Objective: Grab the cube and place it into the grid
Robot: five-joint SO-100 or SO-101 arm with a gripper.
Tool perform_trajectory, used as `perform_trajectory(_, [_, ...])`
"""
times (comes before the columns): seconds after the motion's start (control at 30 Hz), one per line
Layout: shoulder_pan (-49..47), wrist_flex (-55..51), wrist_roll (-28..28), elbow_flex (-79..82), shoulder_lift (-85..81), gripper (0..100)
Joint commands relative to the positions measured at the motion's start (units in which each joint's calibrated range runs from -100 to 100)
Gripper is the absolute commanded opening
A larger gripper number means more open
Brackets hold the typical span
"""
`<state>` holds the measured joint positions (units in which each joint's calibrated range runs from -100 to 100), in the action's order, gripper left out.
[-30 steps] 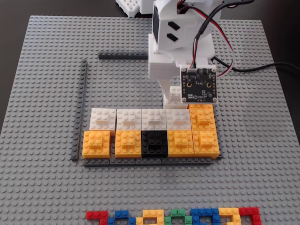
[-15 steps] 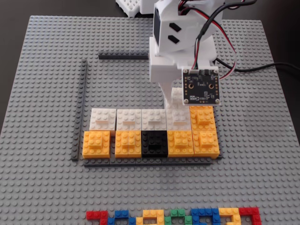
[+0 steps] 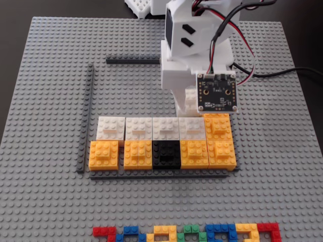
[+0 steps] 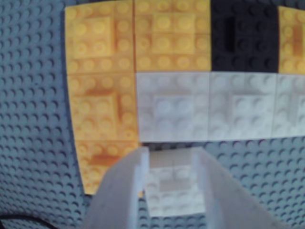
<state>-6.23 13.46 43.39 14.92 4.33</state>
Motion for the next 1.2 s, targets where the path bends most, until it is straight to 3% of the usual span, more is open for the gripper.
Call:
perform_trajectory(0.0, [0.23, 0.52, -0.29, -0.82, -3.04, 12])
perform_trajectory(0.3, [0.53, 0.47, -0.34, -0.55, -3.98, 17])
perform_trajectory(1.17, [0.89, -3.0, -0.1, -2.09, -8.2, 3])
